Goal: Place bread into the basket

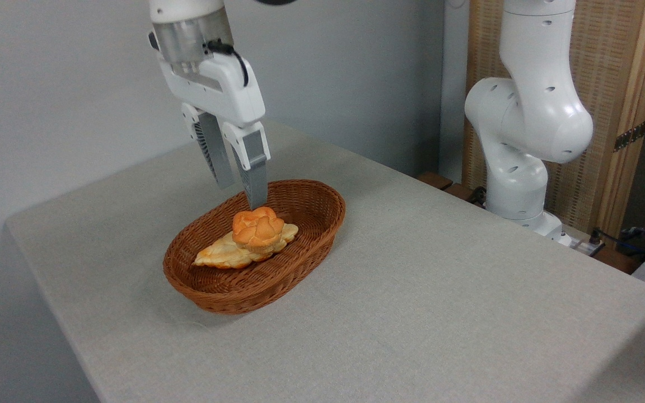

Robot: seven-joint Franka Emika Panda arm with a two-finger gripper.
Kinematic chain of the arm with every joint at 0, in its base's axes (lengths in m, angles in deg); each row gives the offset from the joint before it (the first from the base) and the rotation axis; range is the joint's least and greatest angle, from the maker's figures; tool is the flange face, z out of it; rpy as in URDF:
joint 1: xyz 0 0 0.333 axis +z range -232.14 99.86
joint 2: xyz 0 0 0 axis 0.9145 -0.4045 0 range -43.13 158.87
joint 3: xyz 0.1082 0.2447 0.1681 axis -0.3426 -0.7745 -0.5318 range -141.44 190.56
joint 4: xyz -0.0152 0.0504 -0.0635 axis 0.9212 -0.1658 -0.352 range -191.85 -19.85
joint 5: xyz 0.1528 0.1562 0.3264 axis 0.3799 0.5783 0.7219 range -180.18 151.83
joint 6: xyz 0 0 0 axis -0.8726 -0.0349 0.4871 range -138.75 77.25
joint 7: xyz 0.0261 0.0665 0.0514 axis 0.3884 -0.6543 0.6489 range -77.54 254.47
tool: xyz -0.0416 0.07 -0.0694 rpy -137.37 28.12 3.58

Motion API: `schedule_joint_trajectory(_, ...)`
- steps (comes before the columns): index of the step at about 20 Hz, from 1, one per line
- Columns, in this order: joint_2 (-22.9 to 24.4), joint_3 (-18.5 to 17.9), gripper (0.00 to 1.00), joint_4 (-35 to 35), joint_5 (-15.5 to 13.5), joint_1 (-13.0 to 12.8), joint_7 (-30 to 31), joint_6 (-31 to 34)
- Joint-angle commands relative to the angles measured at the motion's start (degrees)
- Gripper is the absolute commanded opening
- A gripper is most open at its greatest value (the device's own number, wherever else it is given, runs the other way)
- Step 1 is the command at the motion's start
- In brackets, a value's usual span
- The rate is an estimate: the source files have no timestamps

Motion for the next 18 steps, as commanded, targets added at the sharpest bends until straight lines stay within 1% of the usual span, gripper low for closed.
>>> schedule_joint_trajectory(1, 0.0, -1.4, 1.00, 2.2, 0.9, 1.1, -0.5, 0.6)
schedule_joint_trajectory(2, -0.1, -2.3, 1.00, 3.0, 0.8, 1.1, -0.6, 0.7)
schedule_joint_trajectory(4, 0.0, -2.7, 1.00, 3.4, 0.6, 1.1, -1.5, 0.7)
schedule_joint_trajectory(5, 0.1, -3.3, 1.00, 3.4, 0.6, 1.1, -3.3, 1.4)
schedule_joint_trajectory(6, 0.1, -4.9, 1.00, 3.5, 0.2, 1.0, -5.4, 2.6)
schedule_joint_trajectory(7, 0.1, -5.7, 1.00, 4.4, 0.1, 0.9, -6.4, 3.2)
schedule_joint_trajectory(12, 0.4, -6.4, 1.00, 4.9, 0.0, 1.5, -7.4, 3.4)
schedule_joint_trajectory(15, 0.6, -6.4, 1.00, 4.9, -1.0, 2.0, -7.1, 3.4)
schedule_joint_trajectory(18, 0.7, -5.9, 1.00, 4.9, -1.7, 3.2, -7.0, 3.4)
